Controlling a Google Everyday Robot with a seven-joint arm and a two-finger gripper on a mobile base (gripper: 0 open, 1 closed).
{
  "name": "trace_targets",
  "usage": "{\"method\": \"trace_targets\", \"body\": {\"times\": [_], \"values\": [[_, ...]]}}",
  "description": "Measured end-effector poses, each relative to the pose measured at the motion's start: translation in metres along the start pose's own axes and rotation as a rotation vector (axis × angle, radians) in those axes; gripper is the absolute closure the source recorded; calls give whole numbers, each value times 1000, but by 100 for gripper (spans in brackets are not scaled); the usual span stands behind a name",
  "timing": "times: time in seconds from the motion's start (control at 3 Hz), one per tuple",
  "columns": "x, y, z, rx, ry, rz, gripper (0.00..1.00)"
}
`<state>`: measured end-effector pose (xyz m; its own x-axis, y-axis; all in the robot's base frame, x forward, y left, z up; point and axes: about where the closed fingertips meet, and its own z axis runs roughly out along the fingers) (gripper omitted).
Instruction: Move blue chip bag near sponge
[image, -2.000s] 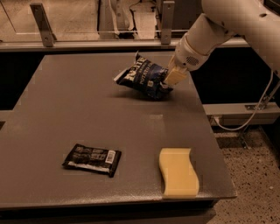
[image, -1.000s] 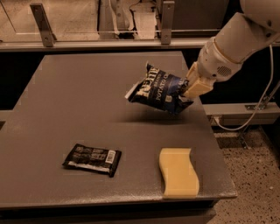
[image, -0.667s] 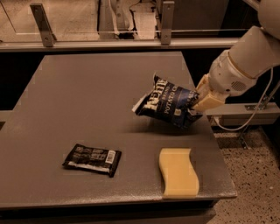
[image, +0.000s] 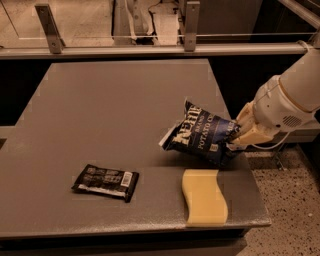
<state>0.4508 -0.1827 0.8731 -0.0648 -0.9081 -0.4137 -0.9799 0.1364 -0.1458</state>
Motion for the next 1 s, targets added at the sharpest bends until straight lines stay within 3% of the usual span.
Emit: {"method": "trace_targets", "body": {"times": [0.33,1.0], "values": [[-1,1,1,-1,1,-2,83],[-3,2,2,-3,2,-7,37]]}}
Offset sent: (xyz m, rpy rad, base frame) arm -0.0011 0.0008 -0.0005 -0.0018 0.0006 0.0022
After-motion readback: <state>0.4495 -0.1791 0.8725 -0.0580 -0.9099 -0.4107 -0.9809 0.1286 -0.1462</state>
